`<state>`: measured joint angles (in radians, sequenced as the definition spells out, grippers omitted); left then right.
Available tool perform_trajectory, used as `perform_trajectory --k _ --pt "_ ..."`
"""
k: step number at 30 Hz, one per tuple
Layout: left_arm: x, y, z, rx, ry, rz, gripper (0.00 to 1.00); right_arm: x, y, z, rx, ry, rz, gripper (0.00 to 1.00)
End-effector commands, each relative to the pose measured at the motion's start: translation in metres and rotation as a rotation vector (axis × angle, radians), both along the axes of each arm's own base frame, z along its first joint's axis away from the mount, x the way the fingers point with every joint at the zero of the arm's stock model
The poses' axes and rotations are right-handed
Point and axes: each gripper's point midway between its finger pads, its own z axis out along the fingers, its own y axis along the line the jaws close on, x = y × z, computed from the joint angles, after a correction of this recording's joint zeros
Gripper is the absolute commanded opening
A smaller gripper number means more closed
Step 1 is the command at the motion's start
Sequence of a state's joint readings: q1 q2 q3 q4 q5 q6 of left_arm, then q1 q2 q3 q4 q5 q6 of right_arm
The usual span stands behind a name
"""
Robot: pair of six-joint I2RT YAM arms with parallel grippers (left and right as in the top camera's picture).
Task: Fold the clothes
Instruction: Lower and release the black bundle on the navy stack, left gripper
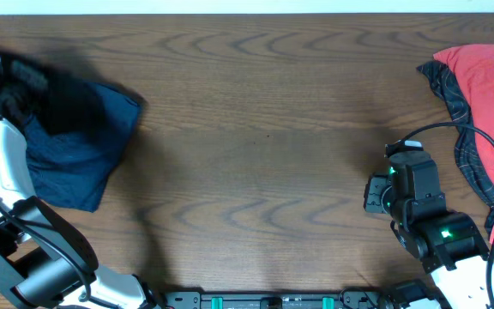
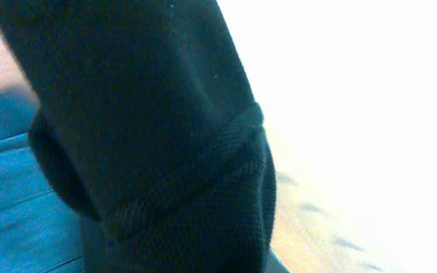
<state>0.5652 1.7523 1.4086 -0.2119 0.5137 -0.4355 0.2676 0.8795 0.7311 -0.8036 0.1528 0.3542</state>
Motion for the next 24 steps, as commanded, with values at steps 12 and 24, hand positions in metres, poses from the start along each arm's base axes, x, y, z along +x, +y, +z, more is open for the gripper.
perform_trajectory --k 12,24 --pt "-0.046 0.019 -0.036 0.043 0.266 0.174 0.06 0.000 -0.002 0.005 0.000 -0.009 -0.009 0.34" --pt "-0.088 0.051 -0.063 0.112 0.472 0.416 0.06 -0.003 -0.003 0.002 -0.005 0.008 -0.008 0.34"
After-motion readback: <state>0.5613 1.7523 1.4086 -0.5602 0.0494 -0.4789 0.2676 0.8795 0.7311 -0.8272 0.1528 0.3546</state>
